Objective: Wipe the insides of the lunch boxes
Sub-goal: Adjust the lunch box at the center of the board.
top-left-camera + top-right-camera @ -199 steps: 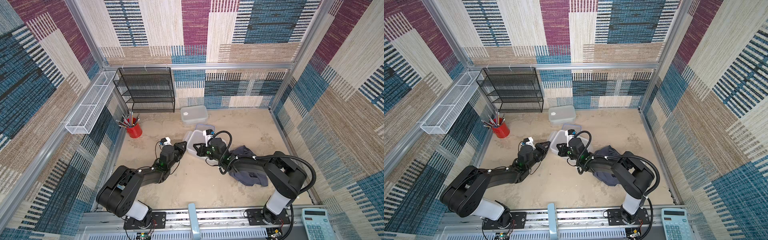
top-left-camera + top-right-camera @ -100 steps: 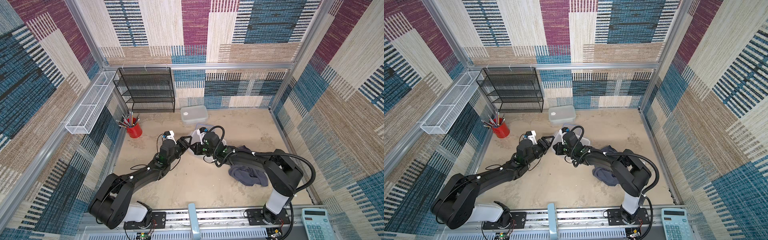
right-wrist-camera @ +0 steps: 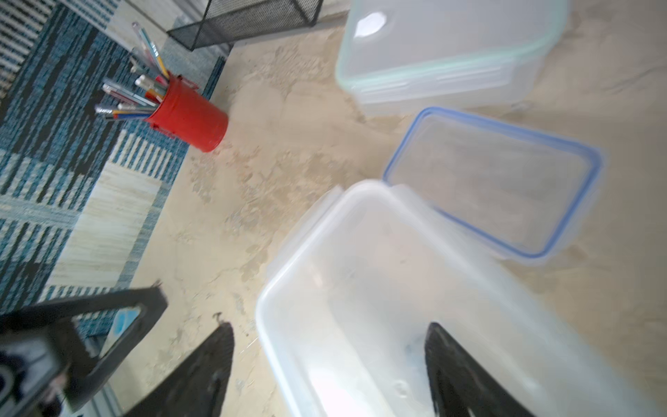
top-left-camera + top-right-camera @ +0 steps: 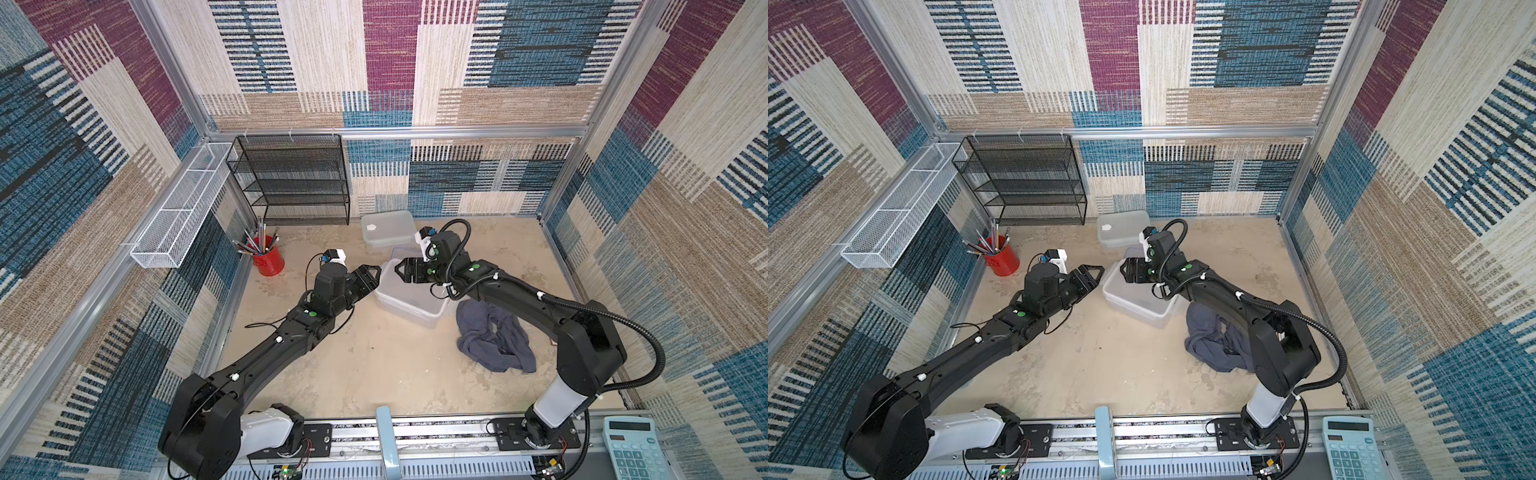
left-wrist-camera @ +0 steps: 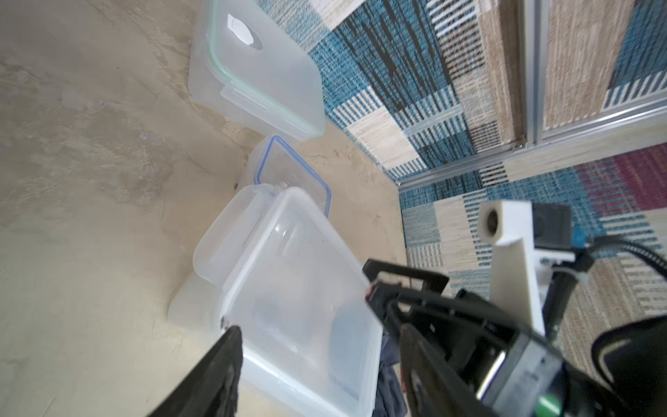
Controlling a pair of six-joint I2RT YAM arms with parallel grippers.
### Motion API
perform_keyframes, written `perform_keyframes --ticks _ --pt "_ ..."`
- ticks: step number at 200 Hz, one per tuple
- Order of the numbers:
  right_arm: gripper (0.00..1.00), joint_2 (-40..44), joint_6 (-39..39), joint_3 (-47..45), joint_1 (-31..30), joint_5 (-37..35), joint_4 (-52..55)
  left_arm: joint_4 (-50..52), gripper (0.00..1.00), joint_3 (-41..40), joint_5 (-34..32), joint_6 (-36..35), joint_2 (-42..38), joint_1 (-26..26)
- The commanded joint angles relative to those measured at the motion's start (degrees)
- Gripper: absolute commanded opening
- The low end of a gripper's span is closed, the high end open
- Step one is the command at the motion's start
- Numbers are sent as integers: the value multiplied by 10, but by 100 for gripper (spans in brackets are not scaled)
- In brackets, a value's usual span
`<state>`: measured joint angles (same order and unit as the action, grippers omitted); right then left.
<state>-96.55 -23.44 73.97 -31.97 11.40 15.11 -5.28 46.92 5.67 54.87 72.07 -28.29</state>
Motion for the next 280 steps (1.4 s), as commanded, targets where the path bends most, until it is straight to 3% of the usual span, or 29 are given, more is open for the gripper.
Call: perform_keyframes --ticks 1,40,75,122,148,219,280 --pt "94 -16 69 22 32 -3 34 116 73 26 65 -45 16 -1" --pt "100 -80 119 41 80 34 39 93 82 10 149 -26 56 -4" --pt "99 -81 108 7 85 89 21 19 98 -4 194 11 96 -4" --pt "81 1 23 -125 82 161 -65 -10 99 22 216 17 153 -4" --pt "79 41 -27 -187 61 170 -109 45 100 51 200 -18 170 -3" --pt "80 57 -123 -249 3 161 -214 110 100 117 168 -77 205 11" --pt "93 59 -166 -272 3 143 -260 158 100 126 154 -110 200 25"
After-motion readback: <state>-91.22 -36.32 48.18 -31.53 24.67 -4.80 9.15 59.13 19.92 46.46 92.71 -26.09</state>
